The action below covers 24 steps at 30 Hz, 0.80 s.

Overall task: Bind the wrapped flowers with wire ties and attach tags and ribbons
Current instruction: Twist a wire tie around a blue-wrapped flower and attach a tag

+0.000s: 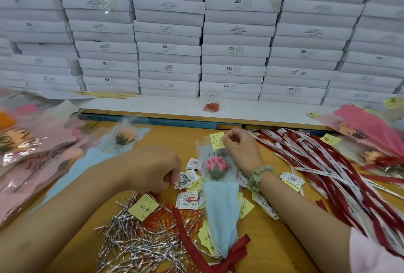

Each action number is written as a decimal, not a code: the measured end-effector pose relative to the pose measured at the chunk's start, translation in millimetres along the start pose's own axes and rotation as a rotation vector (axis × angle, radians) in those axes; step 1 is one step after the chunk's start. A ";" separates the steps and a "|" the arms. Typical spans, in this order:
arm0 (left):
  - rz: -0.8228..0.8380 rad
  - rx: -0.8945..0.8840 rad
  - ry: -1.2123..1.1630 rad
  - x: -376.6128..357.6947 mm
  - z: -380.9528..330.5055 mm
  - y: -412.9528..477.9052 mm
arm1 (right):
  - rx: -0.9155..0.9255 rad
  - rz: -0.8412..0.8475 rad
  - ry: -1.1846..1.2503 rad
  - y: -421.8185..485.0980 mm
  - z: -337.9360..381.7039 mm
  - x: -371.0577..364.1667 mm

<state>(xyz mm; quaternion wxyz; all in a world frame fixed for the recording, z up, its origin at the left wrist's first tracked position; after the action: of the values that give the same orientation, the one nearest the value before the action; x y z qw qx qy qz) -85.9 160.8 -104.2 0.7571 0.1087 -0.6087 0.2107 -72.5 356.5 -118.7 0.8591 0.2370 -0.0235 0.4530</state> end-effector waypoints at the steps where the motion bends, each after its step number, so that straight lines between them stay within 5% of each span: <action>1: -0.034 0.011 -0.027 7.7 3.4 -1.3 | 0.003 -0.001 0.006 0.0 0.7 0.3; 8: -0.591 0.238 -0.525 68.8 35.9 12.5 | 0.067 -0.032 0.054 1.9 11.4 6.0; 14: -0.608 0.385 -1.074 34.1 37.0 56.3 | 0.051 0.058 0.142 1.3 14.7 -3.8; 24: -0.593 0.409 -1.152 13.0 39.8 66.9 | 0.044 0.159 0.207 -1.1 18.9 -14.5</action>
<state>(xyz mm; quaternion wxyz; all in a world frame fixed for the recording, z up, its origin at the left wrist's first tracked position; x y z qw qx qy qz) -148.8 205.9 -88.5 0.3019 0.5068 -0.8074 0.0134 -76.9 336.8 -106.1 0.8130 0.2054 0.0566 0.5419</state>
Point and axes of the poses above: each hand's wrist, its own y-axis towards the middle knuckle, its own x-axis out of the back of the hand, z = x × y, the point moved 9 cm from there along y, towards the middle knuckle, and after that the axes turned 11 degrees about y, right-handed, at the moved point
